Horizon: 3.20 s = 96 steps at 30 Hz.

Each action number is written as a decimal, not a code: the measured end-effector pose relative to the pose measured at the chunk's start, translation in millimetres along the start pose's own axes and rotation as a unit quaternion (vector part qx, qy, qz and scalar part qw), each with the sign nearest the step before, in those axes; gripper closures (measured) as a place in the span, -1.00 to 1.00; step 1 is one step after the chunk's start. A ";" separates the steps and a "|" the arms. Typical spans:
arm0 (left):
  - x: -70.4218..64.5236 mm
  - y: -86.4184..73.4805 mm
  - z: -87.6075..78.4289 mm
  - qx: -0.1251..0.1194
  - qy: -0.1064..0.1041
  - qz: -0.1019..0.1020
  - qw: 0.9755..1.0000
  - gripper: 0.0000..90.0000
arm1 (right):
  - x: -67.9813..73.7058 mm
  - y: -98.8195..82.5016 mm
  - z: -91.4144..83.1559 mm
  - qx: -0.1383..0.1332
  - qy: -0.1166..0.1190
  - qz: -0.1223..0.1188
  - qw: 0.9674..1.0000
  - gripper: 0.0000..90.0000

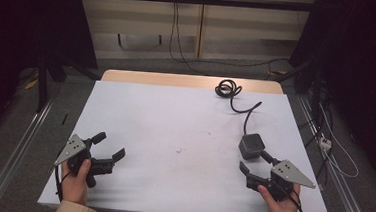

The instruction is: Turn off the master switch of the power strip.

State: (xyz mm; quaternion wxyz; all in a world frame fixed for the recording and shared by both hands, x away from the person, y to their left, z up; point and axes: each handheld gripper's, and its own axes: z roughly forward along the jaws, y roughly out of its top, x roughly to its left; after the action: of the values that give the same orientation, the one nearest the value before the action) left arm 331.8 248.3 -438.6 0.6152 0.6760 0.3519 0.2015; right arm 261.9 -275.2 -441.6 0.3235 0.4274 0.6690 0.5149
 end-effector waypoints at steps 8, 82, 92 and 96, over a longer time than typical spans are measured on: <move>0.1 0.1 -0.9 0.000 -0.001 0.001 1.000 -0.95 | -2.3 2.1 2.4 0.003 0.005 0.007 1.000 -0.49; -2.9 0.3 2.2 0.004 -0.009 0.007 1.000 -0.95 | -37.0 17.4 18.7 0.033 0.017 0.026 0.999 0.69; -2.9 0.1 2.4 0.005 -0.010 0.007 1.000 -0.95 | -39.2 18.0 18.6 0.038 0.013 0.025 0.999 0.75; -3.1 0.0 2.5 0.005 -0.010 0.006 1.000 -0.95 | -41.5 18.2 19.3 0.039 0.009 0.030 0.999 0.78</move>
State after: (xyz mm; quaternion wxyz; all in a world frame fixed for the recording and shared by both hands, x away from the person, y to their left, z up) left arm 331.5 244.4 -438.6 0.6140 0.6833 0.3427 0.1967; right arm 300.8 -302.9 -429.4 0.2853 0.4549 0.6785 0.5013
